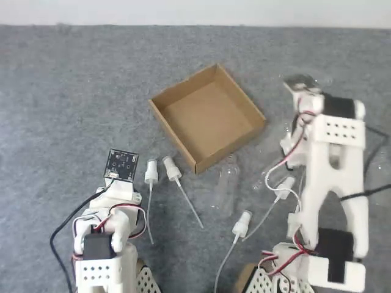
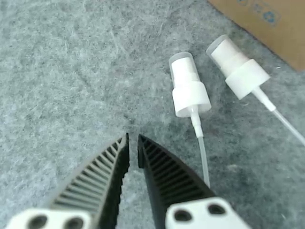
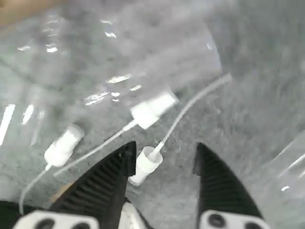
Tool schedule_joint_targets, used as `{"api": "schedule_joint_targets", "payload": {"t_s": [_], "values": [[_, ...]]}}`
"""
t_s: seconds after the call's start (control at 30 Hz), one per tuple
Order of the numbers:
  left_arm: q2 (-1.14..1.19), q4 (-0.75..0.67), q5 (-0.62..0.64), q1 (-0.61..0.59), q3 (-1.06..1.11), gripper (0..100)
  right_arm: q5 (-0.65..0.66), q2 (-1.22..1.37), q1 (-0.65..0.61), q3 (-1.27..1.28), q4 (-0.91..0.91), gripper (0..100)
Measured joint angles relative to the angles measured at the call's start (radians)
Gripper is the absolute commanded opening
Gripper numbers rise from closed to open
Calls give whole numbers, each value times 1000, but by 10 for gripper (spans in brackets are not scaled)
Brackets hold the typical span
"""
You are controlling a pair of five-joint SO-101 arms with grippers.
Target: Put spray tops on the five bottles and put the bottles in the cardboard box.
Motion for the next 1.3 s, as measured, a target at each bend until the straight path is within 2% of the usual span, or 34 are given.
{"api": "schedule_joint_targets", "payload": {"t_s": [0.07,0.23,0.37,0.57,0.73,0.87,1.0,1.13,1.3], "values": [[0,0,0,0,0,27,-68,-41,31,94,-54,224],[0,0,0,2,0,27,-298,-135,11,327,-218,221],[0,0,0,0,0,27,-465,-140,-78,436,-338,223],[0,0,0,0,0,27,-629,-106,-204,451,-445,223],[0,0,0,2,0,27,-654,-55,-193,446,-471,220],[0,0,0,0,0,27,-654,-21,-84,454,-466,220],[0,0,0,2,0,27,-654,-17,-44,465,-474,220],[0,0,0,-2,0,27,-649,-17,-74,470,-503,220],[0,0,0,0,0,27,-649,-17,-170,466,-562,220]]}}
